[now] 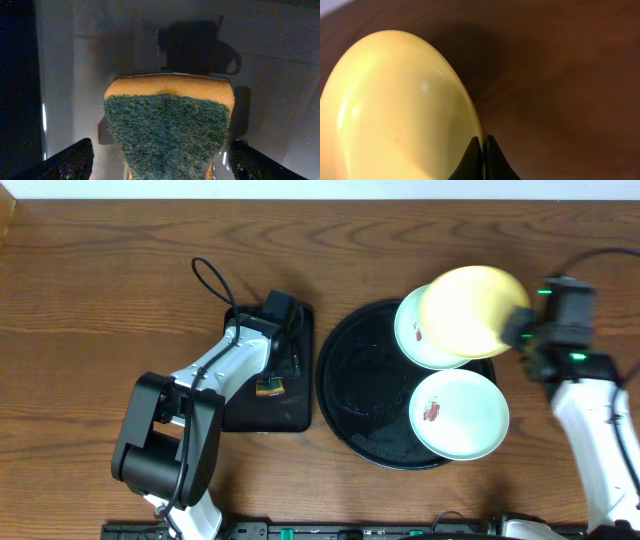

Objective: Clean dirty plates on tray and stack at the side
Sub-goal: 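Carry the yellow plate right and set it on the table, then release the yellow plate and move right gripper to the lower green plate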

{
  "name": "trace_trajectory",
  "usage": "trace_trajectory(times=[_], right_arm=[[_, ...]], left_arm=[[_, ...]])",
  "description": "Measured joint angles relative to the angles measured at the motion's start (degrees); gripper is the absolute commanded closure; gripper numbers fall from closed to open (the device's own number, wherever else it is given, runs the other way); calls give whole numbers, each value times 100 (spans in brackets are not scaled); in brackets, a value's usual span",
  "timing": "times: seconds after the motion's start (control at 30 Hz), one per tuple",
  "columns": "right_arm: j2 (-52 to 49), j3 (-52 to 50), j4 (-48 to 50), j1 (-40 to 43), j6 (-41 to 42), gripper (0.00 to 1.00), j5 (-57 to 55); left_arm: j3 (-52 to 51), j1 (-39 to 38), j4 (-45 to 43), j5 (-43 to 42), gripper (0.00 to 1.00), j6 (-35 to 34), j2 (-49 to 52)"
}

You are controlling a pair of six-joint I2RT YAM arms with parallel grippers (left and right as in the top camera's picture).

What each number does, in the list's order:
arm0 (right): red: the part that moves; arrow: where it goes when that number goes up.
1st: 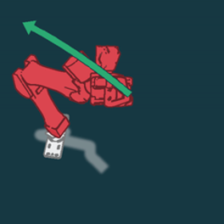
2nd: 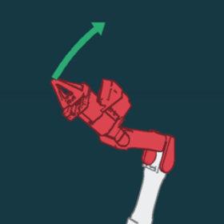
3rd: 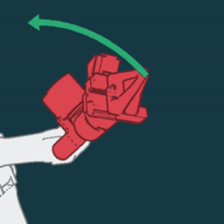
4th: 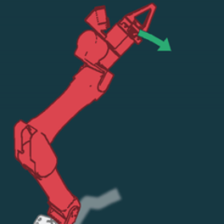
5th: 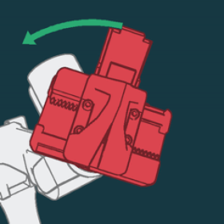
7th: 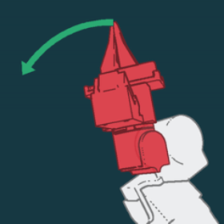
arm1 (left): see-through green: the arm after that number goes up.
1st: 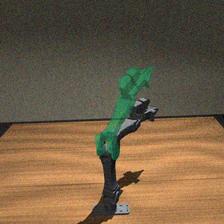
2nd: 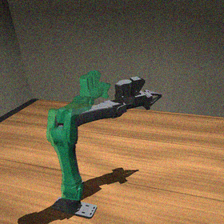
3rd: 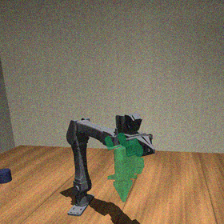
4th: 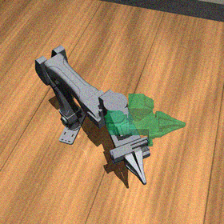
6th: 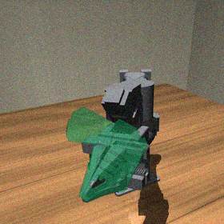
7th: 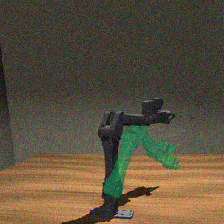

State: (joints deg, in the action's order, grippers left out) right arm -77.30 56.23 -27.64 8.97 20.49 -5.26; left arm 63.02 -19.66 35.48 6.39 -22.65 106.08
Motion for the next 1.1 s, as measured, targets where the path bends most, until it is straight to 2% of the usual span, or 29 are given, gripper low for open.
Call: trace_trajectory(times=[0.17, 0.27, 0.43, 0.53, 0.57, 0.7, 0.77, 0.83, 0.9, 1.1], right_arm=[[-109, 2, 2, 1482, 173, 99, 87], [-358, 9, 4, 2046, 223, 99, 79], [-1067, 9, 109, 2474, 299, 99, 81], [-1499, 9, 245, 2494, 310, 94, 107], [-1637, 9, 282, 2496, 315, 92, 146], [-2081, 9, 374, 2496, 262, 53, 387], [-2170, 9, 343, 2498, 114, 46, 590], [-2175, 9, 306, 2496, -144, 42, 905], [-2151, 35, 205, 2496, -372, 42, 1207], [-1694, 568, -953, 2358, -850, 42, 1670]], left_arm=[[0, 0, 0, 0, 13, 0, 0], [0, 0, 0, 0, 13, 0, 0], [0, 0, 0, 0, 13, 2, 0], [0, 0, 0, 0, 13, 0, 0], [0, 0, 0, 0, 13, 0, 0], [0, 0, 0, 0, 13, 0, 0], [0, 0, 0, 0, 13, 2, 0], [0, 0, 0, 0, 13, 0, 0], [0, 0, 2, 0, 13, 0, 0], [0, 0, 0, 0, 13, 2, 0]])
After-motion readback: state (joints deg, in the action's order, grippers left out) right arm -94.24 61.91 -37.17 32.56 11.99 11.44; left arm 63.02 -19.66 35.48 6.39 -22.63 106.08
